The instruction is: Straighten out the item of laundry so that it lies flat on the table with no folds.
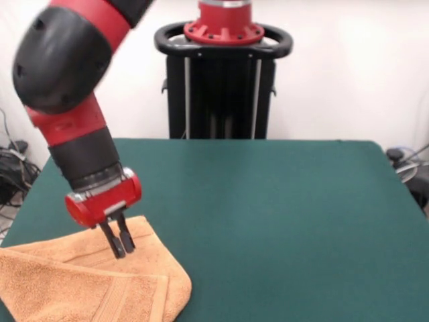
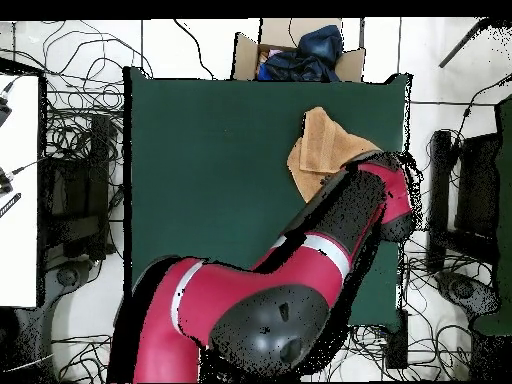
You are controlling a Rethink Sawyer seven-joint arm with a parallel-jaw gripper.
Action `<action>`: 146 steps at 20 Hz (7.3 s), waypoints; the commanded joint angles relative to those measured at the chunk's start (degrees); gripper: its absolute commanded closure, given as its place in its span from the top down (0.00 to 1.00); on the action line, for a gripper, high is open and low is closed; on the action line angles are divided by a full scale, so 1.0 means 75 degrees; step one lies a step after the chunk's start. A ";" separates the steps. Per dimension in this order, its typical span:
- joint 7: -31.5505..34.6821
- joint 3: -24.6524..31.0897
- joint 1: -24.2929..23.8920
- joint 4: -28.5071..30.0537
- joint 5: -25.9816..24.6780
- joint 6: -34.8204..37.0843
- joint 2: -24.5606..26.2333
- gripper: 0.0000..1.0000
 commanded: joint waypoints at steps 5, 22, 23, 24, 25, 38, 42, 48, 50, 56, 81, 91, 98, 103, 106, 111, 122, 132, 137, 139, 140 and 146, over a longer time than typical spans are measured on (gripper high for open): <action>0.2012 -0.0197 0.0504 -0.0638 -0.0750 0.0387 0.1484 0.00; 0.2886 -0.1882 0.0948 -0.1352 -0.2072 -0.1039 0.3328 0.00; 0.2826 -0.1864 0.0943 -0.1358 -0.2052 -0.1105 0.3322 0.00; 0.2731 -0.1793 0.0936 -0.1348 -0.2007 -0.1229 0.3261 0.00; 0.2715 -0.1762 0.0927 -0.1343 -0.1977 -0.1333 0.3237 0.00; 0.2641 -0.1362 0.0940 -0.0874 -0.1438 -0.2209 0.2561 0.00; 0.2794 -0.1503 0.1072 -0.0681 -0.1484 -0.2585 0.2469 0.00; 0.2897 -0.1638 0.1215 -0.0610 -0.1446 -0.2661 0.2591 0.00; 0.2874 -0.1659 0.1225 -0.0612 -0.1405 -0.2598 0.2635 0.00; 0.2705 -0.1848 0.1297 -0.0410 -0.1150 -0.2007 0.2378 0.00; 0.2704 -0.2980 0.1200 -0.0755 -0.1059 -0.1112 0.2261 0.00; 0.2778 -0.2558 0.1035 -0.1087 -0.0987 -0.1797 0.2383 0.00; 0.1737 -0.2524 0.1070 -0.0777 -0.0448 -0.0728 0.2019 0.00; 0.1233 -0.2425 0.1009 -0.0741 0.0009 -0.0246 0.1867 0.00; 0.0871 -0.2260 0.0910 -0.0819 0.0369 0.0177 0.1891 0.00; 0.0714 -0.2328 0.0875 -0.0906 0.0430 0.0442 0.2099 0.00; 0.2065 -0.2463 0.0683 -0.1678 -0.0311 -0.0939 0.2802 0.00; 0.2153 -0.2397 0.0595 -0.1776 -0.0081 -0.1919 0.2707 0.00; 0.2072 -0.2479 0.0558 -0.1797 0.0063 -0.1829 0.2796 0.00; 0.2057 -0.2509 0.0561 -0.1784 0.0095 -0.1719 0.2816 0.00; 0.1989 -0.2552 0.0582 -0.1740 0.0132 -0.1514 0.2821 0.00; 0.1809 -0.2726 0.0628 -0.1597 0.0129 -0.1108 0.2835 0.00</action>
